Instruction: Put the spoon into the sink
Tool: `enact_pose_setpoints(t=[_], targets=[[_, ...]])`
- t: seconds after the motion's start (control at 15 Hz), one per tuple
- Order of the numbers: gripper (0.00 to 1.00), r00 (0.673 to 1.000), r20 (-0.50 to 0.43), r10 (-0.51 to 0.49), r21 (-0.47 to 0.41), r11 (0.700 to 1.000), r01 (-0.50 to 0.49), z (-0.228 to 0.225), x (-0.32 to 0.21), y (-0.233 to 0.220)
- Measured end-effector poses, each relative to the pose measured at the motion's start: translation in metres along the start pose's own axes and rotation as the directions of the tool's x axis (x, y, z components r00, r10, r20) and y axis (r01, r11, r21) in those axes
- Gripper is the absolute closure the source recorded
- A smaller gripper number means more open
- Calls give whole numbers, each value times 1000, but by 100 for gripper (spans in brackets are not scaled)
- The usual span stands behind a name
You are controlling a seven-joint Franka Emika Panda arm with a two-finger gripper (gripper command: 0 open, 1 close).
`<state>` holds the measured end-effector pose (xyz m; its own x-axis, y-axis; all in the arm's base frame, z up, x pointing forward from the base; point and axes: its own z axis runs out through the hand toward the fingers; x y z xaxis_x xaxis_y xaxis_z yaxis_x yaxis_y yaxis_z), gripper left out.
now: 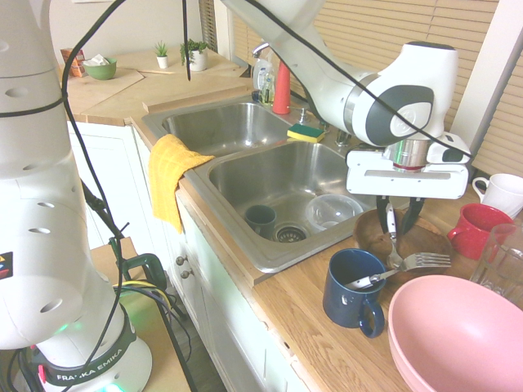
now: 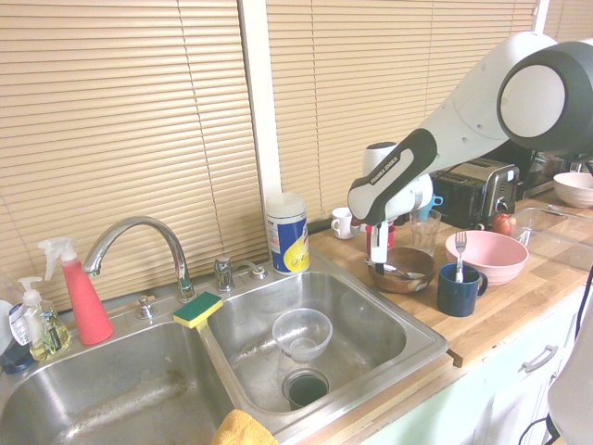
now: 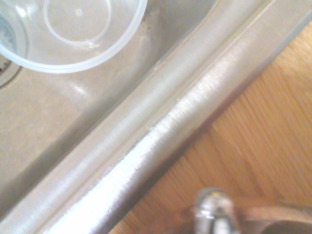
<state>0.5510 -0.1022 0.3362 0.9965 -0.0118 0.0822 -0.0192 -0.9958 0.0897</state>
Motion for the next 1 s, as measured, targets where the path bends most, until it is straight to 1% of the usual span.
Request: enact_pose_setpoints(t=[0.4,0.67,1.0], targets=[[100,1000,-7,5,18,1000,-5,-2,2,2],[100,1000,-27,6,31,999,-5,-10,5,8],[100,996,-86,8,59,998,-3,-44,3,9]])
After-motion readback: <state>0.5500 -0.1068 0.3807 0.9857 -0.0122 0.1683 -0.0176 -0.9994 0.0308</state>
